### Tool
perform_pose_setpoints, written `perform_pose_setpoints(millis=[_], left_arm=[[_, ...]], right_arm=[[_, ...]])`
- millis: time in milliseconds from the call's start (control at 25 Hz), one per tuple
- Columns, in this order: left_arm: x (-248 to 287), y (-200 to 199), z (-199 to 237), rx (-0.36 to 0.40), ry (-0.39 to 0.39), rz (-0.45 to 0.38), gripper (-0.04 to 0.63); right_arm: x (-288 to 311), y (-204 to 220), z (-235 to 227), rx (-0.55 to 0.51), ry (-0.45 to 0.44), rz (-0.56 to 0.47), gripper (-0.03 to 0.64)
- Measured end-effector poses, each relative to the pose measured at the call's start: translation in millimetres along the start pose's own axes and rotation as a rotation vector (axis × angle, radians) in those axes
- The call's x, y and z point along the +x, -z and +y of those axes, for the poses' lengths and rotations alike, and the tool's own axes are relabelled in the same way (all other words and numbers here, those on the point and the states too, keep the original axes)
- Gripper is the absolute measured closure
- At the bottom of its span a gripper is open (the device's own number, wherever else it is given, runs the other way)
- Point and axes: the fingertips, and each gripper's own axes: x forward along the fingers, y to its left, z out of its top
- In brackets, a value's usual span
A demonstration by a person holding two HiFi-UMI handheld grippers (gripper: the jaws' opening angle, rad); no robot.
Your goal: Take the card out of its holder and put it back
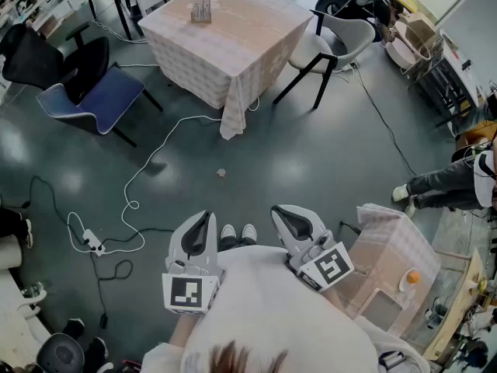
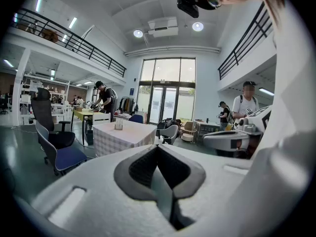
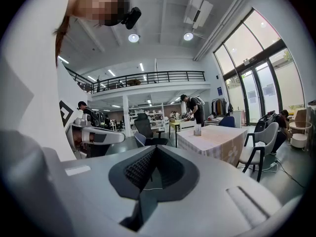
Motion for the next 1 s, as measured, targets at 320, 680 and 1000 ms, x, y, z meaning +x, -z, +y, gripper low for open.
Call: perform_pose_setpoints(millis=[320,680,1000], left_arm=[[-1,0,-7,-0.028,-0.018,-0.003,0.595],[3,11,-37,-0.031,-0.031,0.004,0.595],[7,17,-59,-0.055,-0.027,0.013,0.595]], right_arm=[[-10,-1,-4,-0.002,-0.010,-0.010,0.618],[-40,-1,-16,0.008,-0.060,-0.045,0.618],[-68,-1,-38,0.019,-0.045,-0.081,0.618]])
